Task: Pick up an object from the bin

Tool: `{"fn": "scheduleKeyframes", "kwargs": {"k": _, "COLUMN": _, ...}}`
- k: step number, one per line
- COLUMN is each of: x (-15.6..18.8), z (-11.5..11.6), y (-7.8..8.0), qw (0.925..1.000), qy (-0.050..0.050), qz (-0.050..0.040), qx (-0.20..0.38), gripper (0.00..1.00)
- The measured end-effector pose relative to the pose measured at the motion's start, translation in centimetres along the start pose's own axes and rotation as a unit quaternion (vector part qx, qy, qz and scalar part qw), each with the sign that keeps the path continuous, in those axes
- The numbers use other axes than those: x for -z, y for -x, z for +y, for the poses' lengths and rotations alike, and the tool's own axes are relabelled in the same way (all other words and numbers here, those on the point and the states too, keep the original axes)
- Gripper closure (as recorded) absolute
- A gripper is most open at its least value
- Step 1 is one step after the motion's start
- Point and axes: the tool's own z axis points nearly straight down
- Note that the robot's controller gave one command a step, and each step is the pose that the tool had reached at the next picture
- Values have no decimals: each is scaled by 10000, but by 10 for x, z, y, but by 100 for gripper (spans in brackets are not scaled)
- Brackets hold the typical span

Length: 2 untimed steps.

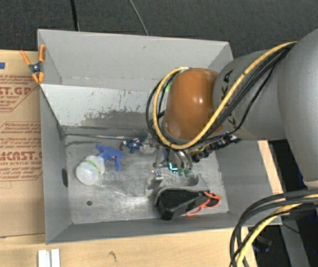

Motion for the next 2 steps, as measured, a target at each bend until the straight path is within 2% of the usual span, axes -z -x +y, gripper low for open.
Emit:
{"fn": "scheduleKeyframes", "kwargs": {"k": 1, "x": 4, "z": 0, "y": 2, "qw": 10000, "qy": 3, "qz": -36, "qx": -3, "gripper": 0}}
{"fn": "scheduleKeyframes", "kwargs": {"k": 2, "x": 28, "z": 18, "y": 10, "qw": 9982, "qy": -20, "qz": 8, "qx": 596, "gripper": 0}}
